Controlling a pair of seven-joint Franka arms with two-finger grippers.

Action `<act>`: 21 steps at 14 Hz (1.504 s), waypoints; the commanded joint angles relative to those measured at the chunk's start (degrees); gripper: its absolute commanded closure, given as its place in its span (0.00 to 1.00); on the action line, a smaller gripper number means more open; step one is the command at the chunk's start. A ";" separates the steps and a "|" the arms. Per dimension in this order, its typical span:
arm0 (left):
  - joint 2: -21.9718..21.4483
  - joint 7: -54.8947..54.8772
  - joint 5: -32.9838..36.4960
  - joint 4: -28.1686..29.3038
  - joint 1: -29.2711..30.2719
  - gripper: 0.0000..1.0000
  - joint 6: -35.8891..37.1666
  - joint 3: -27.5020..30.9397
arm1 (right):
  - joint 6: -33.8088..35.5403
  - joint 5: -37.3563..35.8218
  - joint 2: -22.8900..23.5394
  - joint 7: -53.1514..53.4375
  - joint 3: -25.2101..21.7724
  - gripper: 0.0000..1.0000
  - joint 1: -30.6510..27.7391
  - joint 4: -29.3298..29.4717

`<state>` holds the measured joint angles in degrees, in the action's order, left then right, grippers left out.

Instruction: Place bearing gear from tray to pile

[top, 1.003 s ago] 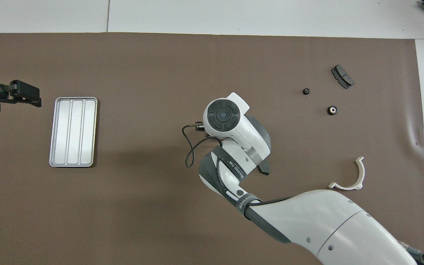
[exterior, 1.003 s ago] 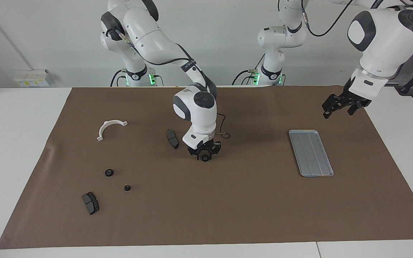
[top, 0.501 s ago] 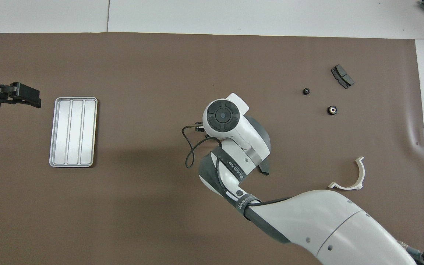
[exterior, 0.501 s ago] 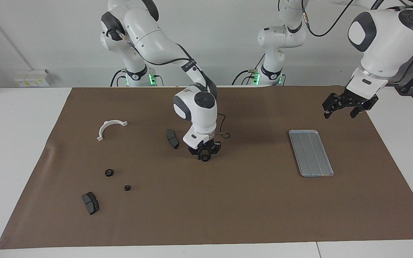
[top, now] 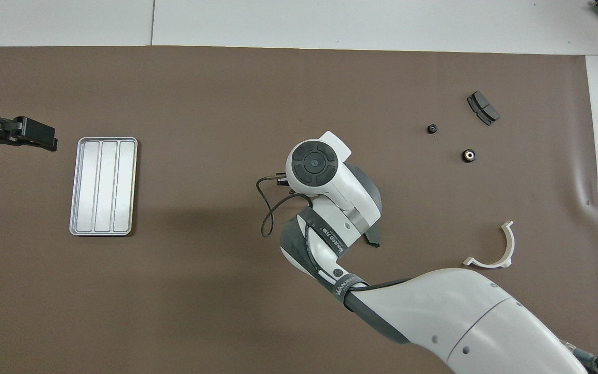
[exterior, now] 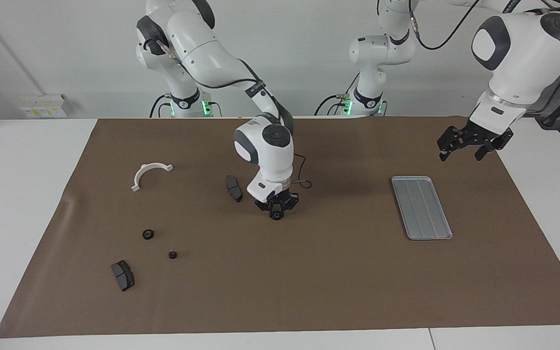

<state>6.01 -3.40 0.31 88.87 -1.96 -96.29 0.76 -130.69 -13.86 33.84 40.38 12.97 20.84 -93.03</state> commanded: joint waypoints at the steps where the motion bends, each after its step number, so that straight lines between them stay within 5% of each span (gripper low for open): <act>1: -1.79 -0.91 -0.48 2.27 0.12 0.00 -1.27 -0.05 | 1.83 -0.55 -1.66 -1.26 0.56 1.00 -3.51 0.31; 8: -1.79 -0.91 -0.48 2.27 0.03 0.00 -1.00 -0.05 | 12.30 -0.20 -14.06 -22.59 0.65 1.00 -17.57 -7.84; 15: -1.79 -0.99 -0.40 2.18 0.12 0.00 -0.91 -0.05 | 1.60 5.15 -17.67 -45.53 0.65 1.00 -31.02 -22.60; 21: -1.88 -0.99 -0.40 2.18 0.29 0.00 -1.09 -0.05 | -0.36 5.60 -17.15 -46.71 0.65 1.00 -31.56 -24.65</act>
<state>5.99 -3.47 0.31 88.89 -1.96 -96.29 0.68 -129.75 -9.47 18.47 -5.11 13.04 -10.11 -115.35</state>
